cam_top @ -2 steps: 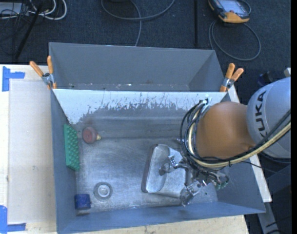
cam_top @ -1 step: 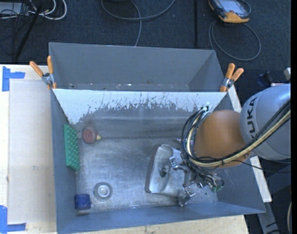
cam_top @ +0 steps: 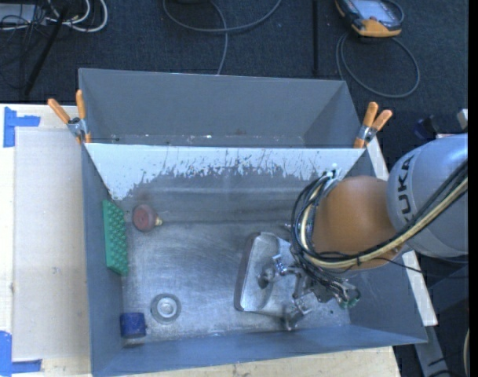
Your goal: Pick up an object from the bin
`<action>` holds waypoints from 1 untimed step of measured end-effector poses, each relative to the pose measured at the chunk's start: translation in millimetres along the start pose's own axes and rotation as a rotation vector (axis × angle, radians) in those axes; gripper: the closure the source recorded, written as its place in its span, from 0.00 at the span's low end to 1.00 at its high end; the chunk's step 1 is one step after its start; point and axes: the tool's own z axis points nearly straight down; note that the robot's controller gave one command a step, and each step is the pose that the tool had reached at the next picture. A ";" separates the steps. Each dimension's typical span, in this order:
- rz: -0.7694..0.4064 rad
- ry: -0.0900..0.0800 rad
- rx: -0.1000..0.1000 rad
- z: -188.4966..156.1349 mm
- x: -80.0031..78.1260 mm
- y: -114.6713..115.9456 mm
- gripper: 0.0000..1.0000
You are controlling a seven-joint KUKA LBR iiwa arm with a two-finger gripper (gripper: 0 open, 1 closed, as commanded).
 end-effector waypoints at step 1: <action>-0.201 0.013 0.007 -104.5 23.9 -37.6 1.00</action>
Offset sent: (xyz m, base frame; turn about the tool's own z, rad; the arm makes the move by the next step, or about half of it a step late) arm -0.0116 -0.0438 0.1018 -0.2033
